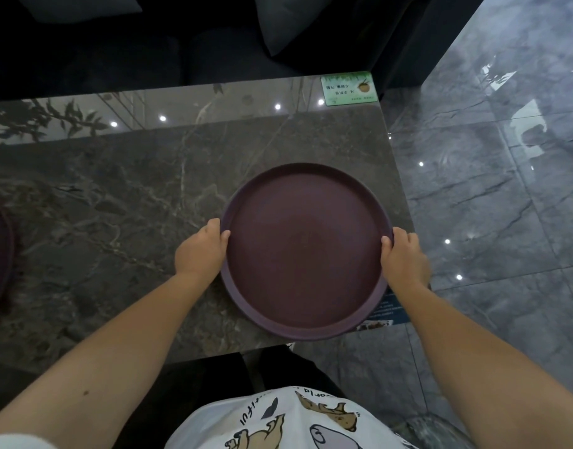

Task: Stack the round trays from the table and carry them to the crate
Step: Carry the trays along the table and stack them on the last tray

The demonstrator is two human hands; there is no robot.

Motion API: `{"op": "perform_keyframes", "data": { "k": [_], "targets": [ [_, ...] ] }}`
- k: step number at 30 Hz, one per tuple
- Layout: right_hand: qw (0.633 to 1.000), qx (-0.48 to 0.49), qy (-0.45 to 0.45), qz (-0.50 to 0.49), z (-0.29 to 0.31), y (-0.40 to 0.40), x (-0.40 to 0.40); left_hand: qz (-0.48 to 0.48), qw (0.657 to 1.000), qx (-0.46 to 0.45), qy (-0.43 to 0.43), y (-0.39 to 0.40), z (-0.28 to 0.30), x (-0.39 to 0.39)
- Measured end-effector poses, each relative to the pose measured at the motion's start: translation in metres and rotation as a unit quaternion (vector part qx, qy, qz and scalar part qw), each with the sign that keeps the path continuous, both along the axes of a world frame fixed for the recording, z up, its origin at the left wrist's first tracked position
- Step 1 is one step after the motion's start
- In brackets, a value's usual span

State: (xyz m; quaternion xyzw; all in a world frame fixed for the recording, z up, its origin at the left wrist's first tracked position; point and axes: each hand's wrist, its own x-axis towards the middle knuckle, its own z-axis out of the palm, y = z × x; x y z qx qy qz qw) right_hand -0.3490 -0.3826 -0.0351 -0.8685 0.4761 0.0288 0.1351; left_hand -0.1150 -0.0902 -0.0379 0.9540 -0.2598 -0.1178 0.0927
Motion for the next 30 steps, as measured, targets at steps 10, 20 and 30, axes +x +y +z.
{"op": "perform_keyframes", "data": {
  "k": [10,20,30],
  "targets": [
    [1.000,-0.001,-0.001,-0.009,-0.0052,-0.0003,0.0013,0.033,0.999,0.014,0.025,-0.0033,-0.0042,-0.0023],
    [0.999,0.029,-0.042,0.002,-0.0064,-0.0032,-0.0018,0.047,0.997,-0.013,0.059,-0.0012,-0.0081,-0.0077],
    [0.995,0.075,-0.039,-0.044,-0.0032,-0.0033,0.0009,0.111,0.988,-0.019,0.103,-0.0056,-0.0019,-0.0019]
  ]
}}
